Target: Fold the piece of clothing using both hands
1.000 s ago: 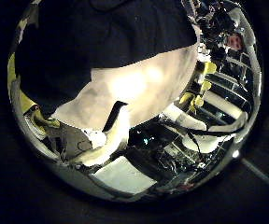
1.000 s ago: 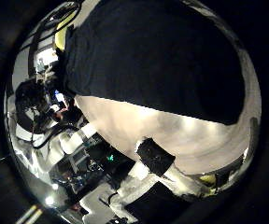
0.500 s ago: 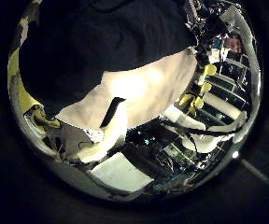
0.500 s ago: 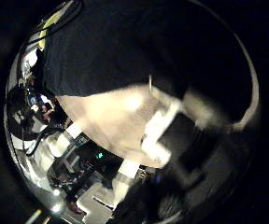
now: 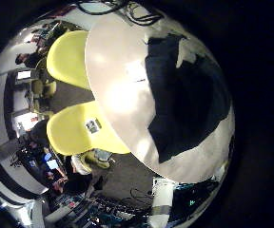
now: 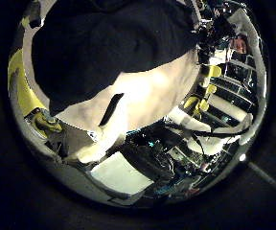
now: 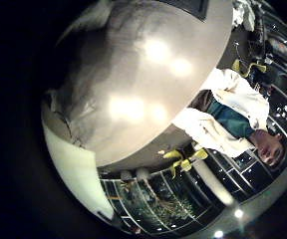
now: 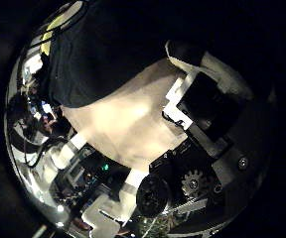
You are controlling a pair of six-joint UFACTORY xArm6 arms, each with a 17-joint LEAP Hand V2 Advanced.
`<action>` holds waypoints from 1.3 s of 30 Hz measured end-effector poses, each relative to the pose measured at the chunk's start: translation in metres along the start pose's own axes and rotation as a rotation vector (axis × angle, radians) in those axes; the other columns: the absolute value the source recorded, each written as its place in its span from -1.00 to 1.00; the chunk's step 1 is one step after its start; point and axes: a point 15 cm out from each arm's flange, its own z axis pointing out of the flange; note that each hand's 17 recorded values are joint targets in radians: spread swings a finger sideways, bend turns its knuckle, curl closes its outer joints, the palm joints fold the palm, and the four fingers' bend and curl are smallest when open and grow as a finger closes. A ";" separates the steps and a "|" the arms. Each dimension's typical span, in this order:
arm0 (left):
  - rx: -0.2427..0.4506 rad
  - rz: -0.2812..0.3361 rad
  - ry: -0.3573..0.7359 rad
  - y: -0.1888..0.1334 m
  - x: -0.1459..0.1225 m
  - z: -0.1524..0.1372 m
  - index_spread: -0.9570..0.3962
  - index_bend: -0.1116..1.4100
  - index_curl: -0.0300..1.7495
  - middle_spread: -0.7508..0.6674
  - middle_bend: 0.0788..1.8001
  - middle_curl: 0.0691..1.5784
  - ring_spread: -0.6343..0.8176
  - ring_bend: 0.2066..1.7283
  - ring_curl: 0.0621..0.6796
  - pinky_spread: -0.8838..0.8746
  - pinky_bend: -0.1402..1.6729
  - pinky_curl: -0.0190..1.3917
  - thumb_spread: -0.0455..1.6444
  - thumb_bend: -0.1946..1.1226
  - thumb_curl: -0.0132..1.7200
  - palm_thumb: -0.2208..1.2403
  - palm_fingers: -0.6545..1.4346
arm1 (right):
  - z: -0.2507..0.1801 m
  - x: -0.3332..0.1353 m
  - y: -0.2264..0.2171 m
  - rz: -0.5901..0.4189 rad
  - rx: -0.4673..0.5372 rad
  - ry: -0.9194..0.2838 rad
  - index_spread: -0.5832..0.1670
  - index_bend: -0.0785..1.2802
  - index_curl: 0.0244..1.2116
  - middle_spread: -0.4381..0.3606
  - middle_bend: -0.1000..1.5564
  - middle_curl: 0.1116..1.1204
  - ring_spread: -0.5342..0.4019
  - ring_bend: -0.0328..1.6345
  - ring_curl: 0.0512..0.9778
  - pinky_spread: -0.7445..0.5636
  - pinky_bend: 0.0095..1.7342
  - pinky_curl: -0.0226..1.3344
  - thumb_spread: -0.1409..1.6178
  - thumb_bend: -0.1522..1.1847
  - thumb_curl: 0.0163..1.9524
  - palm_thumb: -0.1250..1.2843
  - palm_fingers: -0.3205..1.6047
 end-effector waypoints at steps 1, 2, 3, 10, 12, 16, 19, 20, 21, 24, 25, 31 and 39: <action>-0.008 0.002 0.001 0.002 0.001 0.005 0.40 -0.63 -0.55 0.14 -0.85 -0.51 0.03 -0.34 -0.41 0.26 -0.44 -0.50 0.41 -0.73 -0.66 -0.17 -0.17 | -0.003 0.007 0.005 0.012 0.009 -0.003 -0.33 0.67 0.23 -0.37 0.60 0.36 -0.39 0.66 0.26 -0.19 0.45 0.14 0.25 -0.65 -0.34 0.73 0.44; -0.013 0.004 0.001 0.003 0.002 0.010 0.40 -0.62 -0.55 0.14 -0.86 -0.51 0.03 -0.35 -0.41 0.26 -0.45 -0.50 0.42 -0.73 -0.66 -0.16 -0.17 | -0.006 0.013 0.010 0.023 0.017 -0.005 -0.33 0.68 0.24 -0.37 0.60 0.37 -0.39 0.66 0.27 -0.19 0.46 0.15 0.25 -0.65 -0.33 0.73 0.43; -0.014 0.004 0.002 0.003 0.003 0.014 0.39 -0.63 -0.55 0.14 -0.86 -0.51 0.03 -0.35 -0.42 0.26 -0.45 -0.50 0.43 -0.73 -0.66 -0.16 -0.17 | -0.008 0.019 0.014 0.034 0.024 -0.007 -0.31 0.70 0.26 -0.36 0.62 0.39 -0.39 0.68 0.30 -0.18 0.46 0.19 0.26 -0.66 -0.31 0.73 0.41; -0.016 0.027 0.032 -0.009 0.026 0.047 0.39 -0.63 -0.56 0.14 -0.85 -0.51 0.03 -0.36 -0.43 0.27 -0.46 -0.50 0.44 -0.73 -0.66 -0.15 -0.16 | -0.036 0.048 0.040 0.103 0.095 -0.013 -0.25 0.75 0.34 -0.33 0.68 0.46 -0.38 0.72 0.41 -0.16 0.47 0.34 0.28 -0.68 -0.24 0.72 0.36; -0.019 0.036 0.037 -0.016 0.035 0.055 0.39 -0.63 -0.56 0.14 -0.85 -0.52 0.03 -0.36 -0.44 0.27 -0.46 -0.50 0.45 -0.73 -0.66 -0.15 -0.16 | -0.042 0.047 0.041 0.098 0.109 -0.010 -0.23 0.77 0.36 -0.32 0.69 0.47 -0.38 0.72 0.44 -0.16 0.47 0.39 0.29 -0.69 -0.22 0.72 0.34; -0.021 0.026 0.041 -0.026 0.036 0.064 0.39 -0.63 -0.56 0.13 -0.85 -0.52 0.03 -0.36 -0.44 0.27 -0.47 -0.50 0.46 -0.73 -0.66 -0.14 -0.16 | -0.062 0.035 0.040 0.087 0.154 -0.012 -0.21 0.78 0.38 -0.31 0.71 0.49 -0.38 0.74 0.49 -0.15 0.46 0.46 0.30 -0.71 -0.18 0.72 0.32; -0.013 0.022 0.041 -0.029 0.035 0.062 0.39 -0.63 -0.56 0.13 -0.85 -0.52 0.03 -0.36 -0.44 0.27 -0.47 -0.49 0.46 -0.73 -0.66 -0.13 -0.16 | -0.084 0.021 0.041 0.066 0.211 -0.018 -0.20 0.79 0.40 -0.31 0.72 0.50 -0.38 0.74 0.51 -0.15 0.45 0.51 0.31 -0.72 -0.16 0.71 0.31; -0.011 0.021 0.041 -0.029 0.035 0.061 0.39 -0.63 -0.56 0.12 -0.85 -0.52 0.03 -0.36 -0.44 0.27 -0.47 -0.49 0.46 -0.73 -0.66 -0.13 -0.16 | -0.089 0.016 0.042 0.056 0.227 -0.019 -0.20 0.79 0.40 -0.31 0.72 0.51 -0.38 0.74 0.52 -0.15 0.45 0.52 0.31 -0.72 -0.15 0.71 0.31; -0.008 0.020 0.041 -0.029 0.034 0.060 0.39 -0.63 -0.56 0.12 -0.85 -0.52 0.03 -0.36 -0.44 0.27 -0.47 -0.49 0.46 -0.73 -0.66 -0.13 -0.16 | -0.095 0.009 0.042 0.041 0.243 -0.016 -0.20 0.79 0.40 -0.31 0.72 0.51 -0.38 0.74 0.52 -0.15 0.45 0.53 0.31 -0.72 -0.15 0.71 0.31; -0.002 0.008 0.044 -0.028 0.027 0.056 0.39 -0.63 -0.57 0.12 -0.85 -0.52 0.03 -0.37 -0.45 0.27 -0.48 -0.49 0.46 -0.73 -0.66 -0.13 -0.15 | -0.118 -0.016 0.040 -0.008 0.302 0.010 -0.19 0.80 0.41 -0.30 0.73 0.52 -0.38 0.75 0.55 -0.15 0.43 0.58 0.32 -0.73 -0.13 0.71 0.30; 0.006 0.001 0.046 -0.027 0.023 0.053 0.39 -0.63 -0.57 0.12 -0.85 -0.52 0.03 -0.36 -0.45 0.27 -0.48 -0.49 0.46 -0.73 -0.66 -0.13 -0.15 | -0.124 -0.025 0.039 -0.028 0.316 0.020 -0.20 0.80 0.42 -0.30 0.73 0.52 -0.38 0.75 0.56 -0.15 0.43 0.59 0.32 -0.74 -0.12 0.71 0.30; 0.053 -0.044 0.061 -0.013 -0.010 0.025 0.39 -0.63 -0.57 0.11 -0.84 -0.52 0.01 -0.36 -0.45 0.26 -0.48 -0.49 0.47 -0.73 -0.65 -0.13 -0.14 | -0.169 -0.101 0.030 -0.176 0.413 0.085 -0.19 0.80 0.43 -0.30 0.74 0.52 -0.39 0.75 0.59 -0.16 0.40 0.67 0.33 -0.75 -0.08 0.71 0.29; 0.156 -0.158 0.086 0.021 -0.074 -0.026 0.37 -0.63 -0.57 0.07 -0.83 -0.51 -0.03 -0.36 -0.45 0.24 -0.48 -0.49 0.46 -0.73 -0.65 -0.10 -0.12 | -0.191 -0.229 0.006 -0.402 0.473 0.145 -0.18 0.80 0.44 -0.29 0.74 0.52 -0.39 0.73 0.63 -0.16 0.37 0.75 0.34 -0.78 -0.04 0.72 0.30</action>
